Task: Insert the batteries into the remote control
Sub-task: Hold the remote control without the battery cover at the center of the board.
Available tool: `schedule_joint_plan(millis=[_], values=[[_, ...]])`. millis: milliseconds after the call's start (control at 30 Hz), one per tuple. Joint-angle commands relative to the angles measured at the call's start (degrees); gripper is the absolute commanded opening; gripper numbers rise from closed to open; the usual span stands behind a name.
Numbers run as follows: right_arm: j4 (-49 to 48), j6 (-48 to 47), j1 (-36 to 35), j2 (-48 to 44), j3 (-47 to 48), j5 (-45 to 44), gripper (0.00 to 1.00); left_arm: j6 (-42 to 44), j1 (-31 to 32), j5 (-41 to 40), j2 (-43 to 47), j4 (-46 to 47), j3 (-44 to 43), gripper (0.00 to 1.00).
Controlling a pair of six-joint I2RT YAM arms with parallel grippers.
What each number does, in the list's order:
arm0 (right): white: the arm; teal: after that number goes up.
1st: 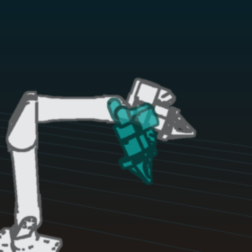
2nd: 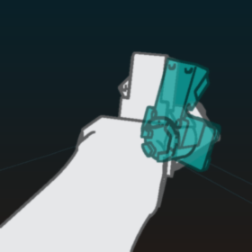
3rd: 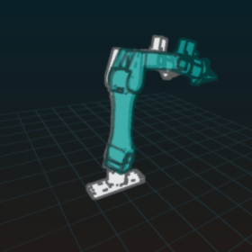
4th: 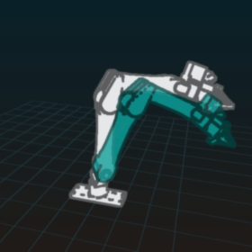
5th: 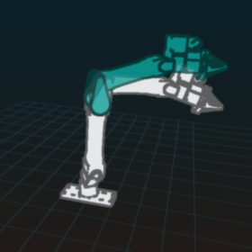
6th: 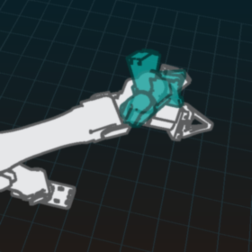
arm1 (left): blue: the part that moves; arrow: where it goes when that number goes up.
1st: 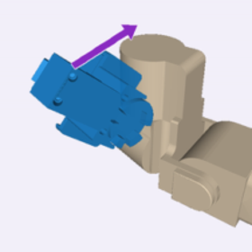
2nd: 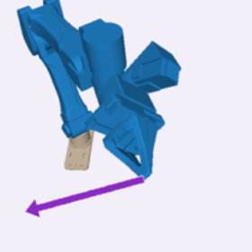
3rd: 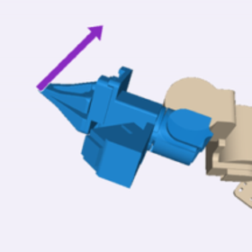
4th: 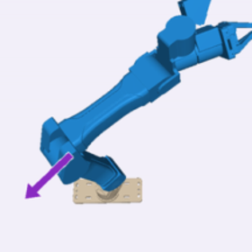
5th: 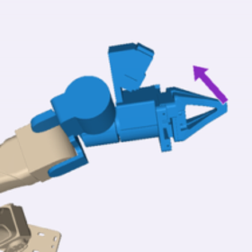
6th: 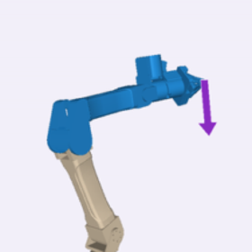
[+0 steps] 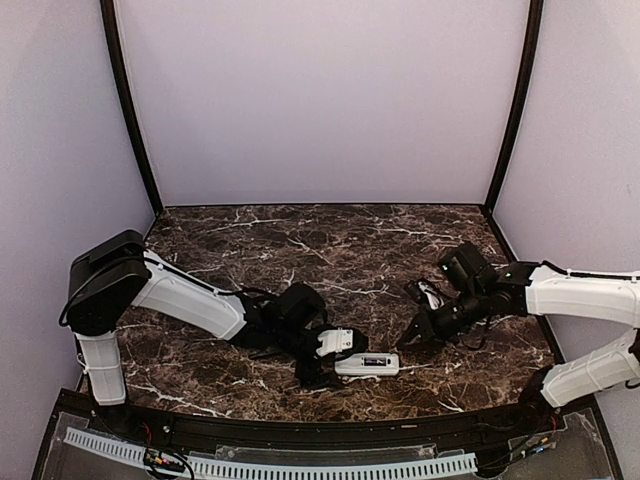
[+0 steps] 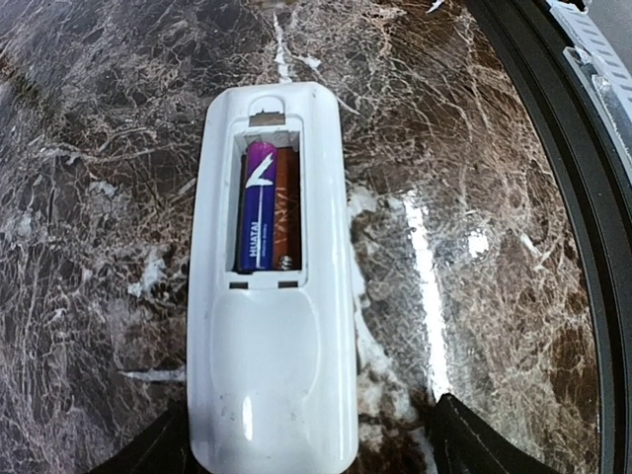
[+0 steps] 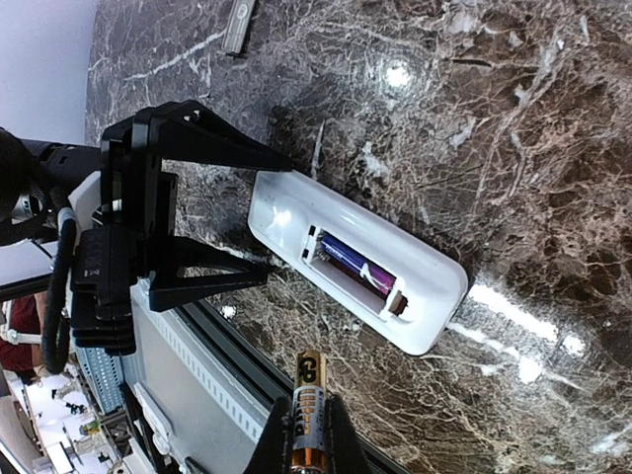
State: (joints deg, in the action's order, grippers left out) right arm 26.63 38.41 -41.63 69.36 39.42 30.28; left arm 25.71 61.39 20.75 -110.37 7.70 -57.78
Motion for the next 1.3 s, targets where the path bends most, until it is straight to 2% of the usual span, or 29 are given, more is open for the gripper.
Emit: schedule_joint_plan(millis=[0,167,400,800,1267], values=[[-3.50,-1.76,-0.46,3.87,1.33,2.58,0.00,-2.48,0.14,-0.23,-0.93,-1.23,-0.04,0.79],[-8.37,-3.11,0.18,8.82,0.82,6.20,0.00,-3.13,0.20,-1.56,-0.87,-1.28,0.65,0.73],[-6.12,-5.56,0.36,11.40,2.62,9.61,0.00,-4.89,1.02,-2.58,-0.78,-0.58,0.91,0.68],[-11.06,-2.47,0.36,13.76,0.84,6.61,0.00,-6.13,1.49,-3.61,0.70,-0.64,3.15,0.64],[-5.95,-6.25,0.35,21.59,6.17,5.60,0.00,-8.48,1.98,-4.04,0.92,3.14,6.71,0.63]])
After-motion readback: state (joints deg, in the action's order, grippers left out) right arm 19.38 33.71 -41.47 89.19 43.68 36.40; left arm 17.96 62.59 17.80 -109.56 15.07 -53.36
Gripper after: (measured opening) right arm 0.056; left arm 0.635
